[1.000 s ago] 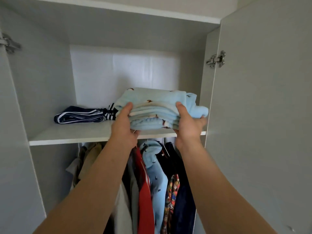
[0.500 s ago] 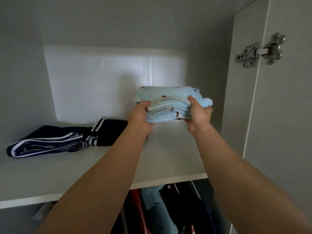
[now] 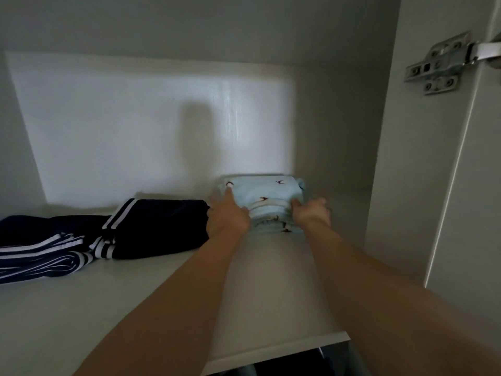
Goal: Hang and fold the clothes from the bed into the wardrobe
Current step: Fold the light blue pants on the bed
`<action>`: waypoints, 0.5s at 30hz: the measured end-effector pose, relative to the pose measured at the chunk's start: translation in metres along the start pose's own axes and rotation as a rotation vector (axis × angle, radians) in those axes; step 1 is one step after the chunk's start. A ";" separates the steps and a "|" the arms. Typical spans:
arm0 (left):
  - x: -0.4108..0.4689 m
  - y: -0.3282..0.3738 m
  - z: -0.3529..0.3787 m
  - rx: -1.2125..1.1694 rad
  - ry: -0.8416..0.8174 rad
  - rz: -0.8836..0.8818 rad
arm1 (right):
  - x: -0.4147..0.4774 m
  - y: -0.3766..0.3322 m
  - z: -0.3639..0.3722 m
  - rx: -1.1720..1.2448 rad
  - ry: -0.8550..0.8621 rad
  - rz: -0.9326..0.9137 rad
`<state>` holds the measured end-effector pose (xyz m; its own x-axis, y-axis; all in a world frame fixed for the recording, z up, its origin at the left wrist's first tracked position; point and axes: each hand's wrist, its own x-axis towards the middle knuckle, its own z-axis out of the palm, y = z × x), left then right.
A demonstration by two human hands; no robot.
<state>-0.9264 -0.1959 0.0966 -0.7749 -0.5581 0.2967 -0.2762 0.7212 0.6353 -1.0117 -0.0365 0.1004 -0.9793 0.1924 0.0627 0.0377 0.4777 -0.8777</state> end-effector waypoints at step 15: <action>-0.055 0.033 -0.041 0.363 0.058 0.264 | -0.088 -0.008 -0.037 -0.085 0.050 -0.315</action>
<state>-0.8695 -0.1589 0.1306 -0.8153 -0.3503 0.4610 -0.2627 0.9333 0.2446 -0.9181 -0.0261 0.1198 -0.9347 0.0645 0.3496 -0.2470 0.5896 -0.7690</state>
